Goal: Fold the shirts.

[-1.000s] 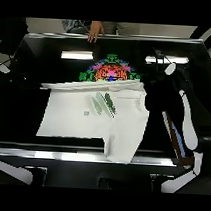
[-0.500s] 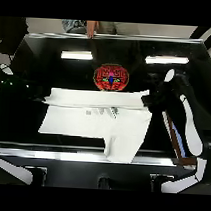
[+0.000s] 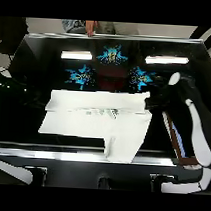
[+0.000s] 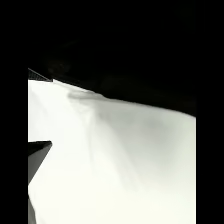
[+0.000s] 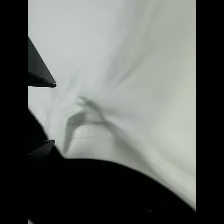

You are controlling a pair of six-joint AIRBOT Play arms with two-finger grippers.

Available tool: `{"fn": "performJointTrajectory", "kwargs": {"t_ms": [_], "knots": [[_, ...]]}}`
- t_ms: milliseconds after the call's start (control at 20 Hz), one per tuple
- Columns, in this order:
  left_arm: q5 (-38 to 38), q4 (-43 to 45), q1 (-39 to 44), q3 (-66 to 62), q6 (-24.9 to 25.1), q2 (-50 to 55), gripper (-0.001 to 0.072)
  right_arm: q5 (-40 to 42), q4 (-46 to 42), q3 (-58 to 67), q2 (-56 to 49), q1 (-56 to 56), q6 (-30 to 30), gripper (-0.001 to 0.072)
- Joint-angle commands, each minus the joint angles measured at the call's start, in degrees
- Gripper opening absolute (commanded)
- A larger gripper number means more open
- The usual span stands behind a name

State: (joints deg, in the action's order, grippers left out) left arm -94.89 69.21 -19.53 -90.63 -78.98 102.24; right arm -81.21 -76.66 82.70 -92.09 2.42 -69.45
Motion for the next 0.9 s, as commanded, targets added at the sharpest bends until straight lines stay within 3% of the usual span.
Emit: {"fn": "performJointTrajectory", "kwargs": {"t_ms": [0,100,250,600,650,750,800,850], "knots": [[0.46,0.92,-2.47,7.08,-0.52,-6.12,0.0459,-7.41,-2.34,-4.76,7.23,4.31,5.01,0.0427],[5.46,5.46,-4.02,19.04,-0.57,-11.78,0.0458,-4.37,-2.01,-14.47,12.66,4.11,4.96,0.0427],[8.28,5.6,-7.13,31.63,1.68,-15.61,0.0459,-0.79,2.86,-27.08,19.45,4.11,6.25,0.0427],[15.45,-0.76,-6.73,36.89,2.71,-16.13,0.0441,-0.57,2.67,-31.12,26.51,4.11,8.41,0.0428],[16.15,-1.14,-6.27,36.89,2.71,-16.13,0.0369,-0.74,2.6,-31.1,26.88,4.11,8.41,0.0428],[16.39,-1.22,-5.33,37.35,2.62,-16.11,0.0343,-1.22,2.49,-31.12,27.21,4.11,8.41,0.0428],[16.59,-1.31,-5.01,37.97,2.51,-16.11,0.0184,-1.38,2.49,-31.15,27.21,4.11,8.41,0.0429],[16.57,-1.31,-4.9,38.4,2.54,-16.11,0.0105,-1.4,2.54,-31.47,27.23,4.11,8.39,0.0429]]}}
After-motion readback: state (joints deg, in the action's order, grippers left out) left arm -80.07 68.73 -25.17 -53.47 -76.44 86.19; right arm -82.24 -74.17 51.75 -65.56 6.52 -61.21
